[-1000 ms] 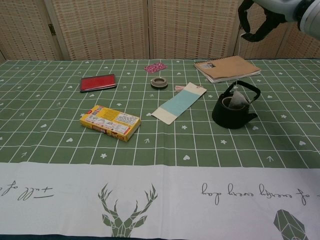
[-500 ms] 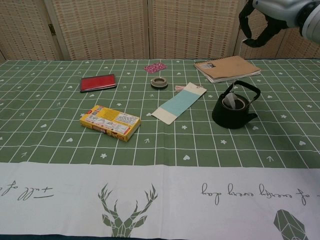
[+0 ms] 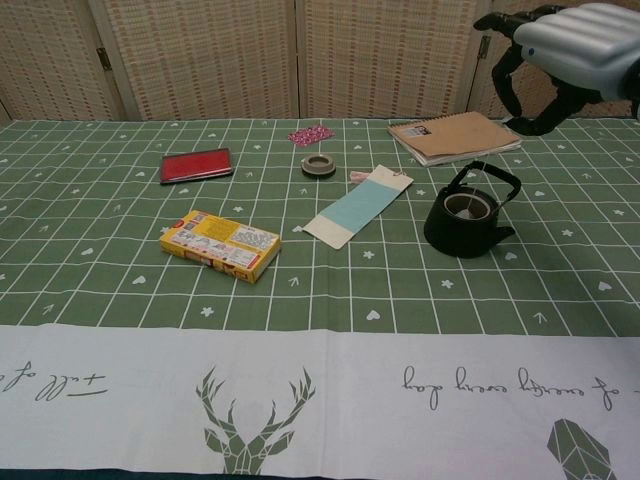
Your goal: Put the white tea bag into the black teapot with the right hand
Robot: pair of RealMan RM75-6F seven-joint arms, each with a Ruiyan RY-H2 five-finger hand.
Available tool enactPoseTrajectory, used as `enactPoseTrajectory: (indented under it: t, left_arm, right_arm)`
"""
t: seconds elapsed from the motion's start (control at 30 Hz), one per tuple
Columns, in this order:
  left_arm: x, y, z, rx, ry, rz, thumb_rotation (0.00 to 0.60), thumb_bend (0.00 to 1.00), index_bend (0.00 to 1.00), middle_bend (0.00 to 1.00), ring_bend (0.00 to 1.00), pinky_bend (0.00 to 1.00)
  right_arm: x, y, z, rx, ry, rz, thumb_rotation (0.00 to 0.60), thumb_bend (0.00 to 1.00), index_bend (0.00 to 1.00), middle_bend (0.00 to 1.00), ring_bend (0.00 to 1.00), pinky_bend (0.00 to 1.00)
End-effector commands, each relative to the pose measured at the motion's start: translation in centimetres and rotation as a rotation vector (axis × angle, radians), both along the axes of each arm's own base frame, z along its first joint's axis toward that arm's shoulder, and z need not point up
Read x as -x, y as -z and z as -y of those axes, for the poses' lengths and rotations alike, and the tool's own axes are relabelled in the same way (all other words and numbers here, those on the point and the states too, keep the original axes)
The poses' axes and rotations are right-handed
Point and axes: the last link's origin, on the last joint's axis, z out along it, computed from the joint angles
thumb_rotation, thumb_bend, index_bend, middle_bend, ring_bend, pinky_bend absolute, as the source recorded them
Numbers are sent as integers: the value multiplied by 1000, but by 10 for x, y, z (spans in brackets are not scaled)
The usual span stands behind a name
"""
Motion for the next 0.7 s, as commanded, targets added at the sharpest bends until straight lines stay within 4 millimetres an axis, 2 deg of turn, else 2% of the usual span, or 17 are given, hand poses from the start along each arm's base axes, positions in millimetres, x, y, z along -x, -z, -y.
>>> enactPoseTrajectory:
  t: [0.03, 0.37, 0.57, 0.63, 0.7]
  left_arm:
    - [0, 0, 0, 0, 1, 1, 600, 267, 0, 14, 60, 68]
    - [-1, -1, 1, -3, 7, 8, 600, 267, 0, 14, 61, 70]
    - [-1, -1, 2, -4, 8, 11, 600, 267, 0, 14, 61, 70]
    - [-1, -1, 2, -3, 6, 10, 600, 267, 0, 14, 61, 70]
    - [-1, -1, 2, -4, 6, 11, 600, 267, 0, 14, 61, 70]
  right_arm:
    - [4, 5, -8, -20, -8, -14, 600, 398, 662, 1, 0, 0]
    - [12, 35, -41, -109, -66, -103, 600, 398, 663, 1, 0, 0]
    - [14, 52, -53, -146, -93, -151, 600, 398, 661, 1, 0, 0]
    - [15, 56, -55, -157, -92, -160, 600, 398, 596, 0, 0, 0]
    - [17, 58, -58, -174, -74, -167, 600, 397, 420, 0, 0, 0]
